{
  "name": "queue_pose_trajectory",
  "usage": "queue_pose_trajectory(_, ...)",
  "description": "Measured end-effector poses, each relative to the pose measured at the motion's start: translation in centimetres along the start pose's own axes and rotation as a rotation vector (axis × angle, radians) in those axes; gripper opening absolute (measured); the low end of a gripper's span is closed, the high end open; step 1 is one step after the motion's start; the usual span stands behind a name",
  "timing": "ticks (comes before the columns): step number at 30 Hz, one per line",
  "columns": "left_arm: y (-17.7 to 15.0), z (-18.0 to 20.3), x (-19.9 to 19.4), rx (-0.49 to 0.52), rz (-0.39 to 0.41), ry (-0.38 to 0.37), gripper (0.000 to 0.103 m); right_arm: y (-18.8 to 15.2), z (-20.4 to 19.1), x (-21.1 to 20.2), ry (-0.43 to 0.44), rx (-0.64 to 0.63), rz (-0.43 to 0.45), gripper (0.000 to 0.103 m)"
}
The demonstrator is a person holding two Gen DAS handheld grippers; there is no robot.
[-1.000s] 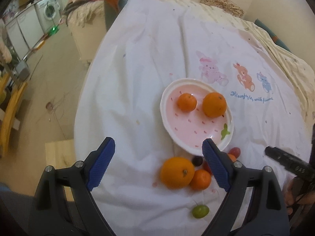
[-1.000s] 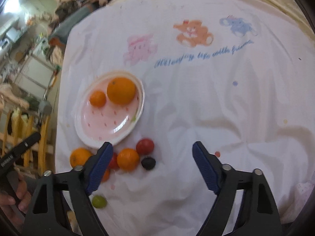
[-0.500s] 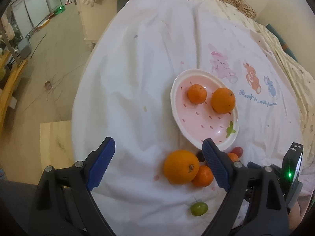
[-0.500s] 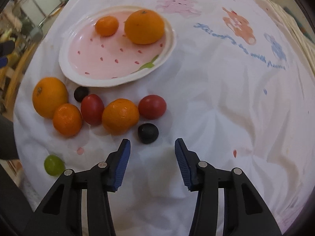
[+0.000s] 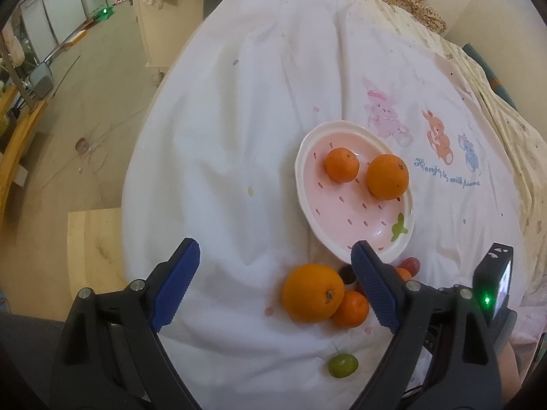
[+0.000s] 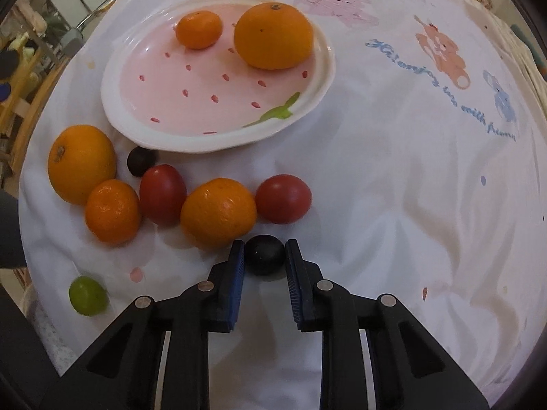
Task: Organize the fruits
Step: 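Close the right gripper around the dark plum, then grasp another large orange with the left gripper while the right gripper holds the plum, then carry the large orange onto the plate and open the left gripper while the right holds the plum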
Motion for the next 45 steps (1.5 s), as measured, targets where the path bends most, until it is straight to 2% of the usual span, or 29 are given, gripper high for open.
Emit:
queue_pose_trajectory(4, -0.2, -0.1, 0.5, 0.001, -0.02, 0.014, 0.088, 0.0, 0.5, -1.4, 0.022, 0.031, 0.029, 0.025)
queue_pose_trajectory(10, -1.4, 0.9, 2.0, 0.053, -0.068, 0.032, 0.088, 0.6, 3.1, -5.2, 0.096, 0.161, 0.129, 0.025)
queue_pose_trajectory(13, -2.4, 1.8, 3.3, 0.089, -0.111, 0.04, 0.088, 0.6, 2.7, -5.9, 0.122, 0.193, 0.154, 0.025)
queue_pose_trajectory(18, -3.3, 3.0, 5.0, 0.141, -0.136, 0.085, 0.088, 0.8, 2.1, -5.9, 0.129, 0.211, 0.165, 0.025)
queue_pose_trajectory(25, -3.6, 3.5, 7.0, 0.084, -0.18, 0.078, 0.084, 1.3, 2.2, -6.5, 0.134, 0.217, 0.198, 0.025)
queue_pose_trajectory(29, -4.1, 4.0, 7.9, 0.064, -0.226, 0.061, 0.083, 1.5, 2.5, -6.9, 0.133, 0.232, 0.214, 0.025)
queue_pose_trajectory(32, -5.3, 4.6, 8.9, 0.074, -0.295, 0.05, 0.081, 1.5, 2.6, -7.1, 0.133, 0.233, 0.218, 0.025)
queue_pose_trajectory(34, -5.4, 4.7, 8.8, 0.073, -0.284, 0.054, 0.081, 1.5, 2.6, -7.2, 0.137, 0.234, 0.219, 0.025)
queue_pose_trajectory(38, -5.5, 5.2, 8.7, 0.091, -0.295, 0.011, 0.059, 1.6, 2.4, -7.2, 0.138, 0.225, 0.223, 0.025)
queue_pose_trajectory(45, -5.5, 5.6, 8.2, 0.12, -0.287, -0.006, 0.053, 1.7, 2.2, -7.1, 0.14, 0.222, 0.22, 0.025)
Point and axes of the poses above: each gripper's, at about its wrist camera, not at the fingertips, and x roughly the way its jaws point, z to its right, y to its top, the point moved 6 cm from there along x, roughly the way its jaws point, and after that the axes turned 2 degrees about x, right-handed, at the moved point
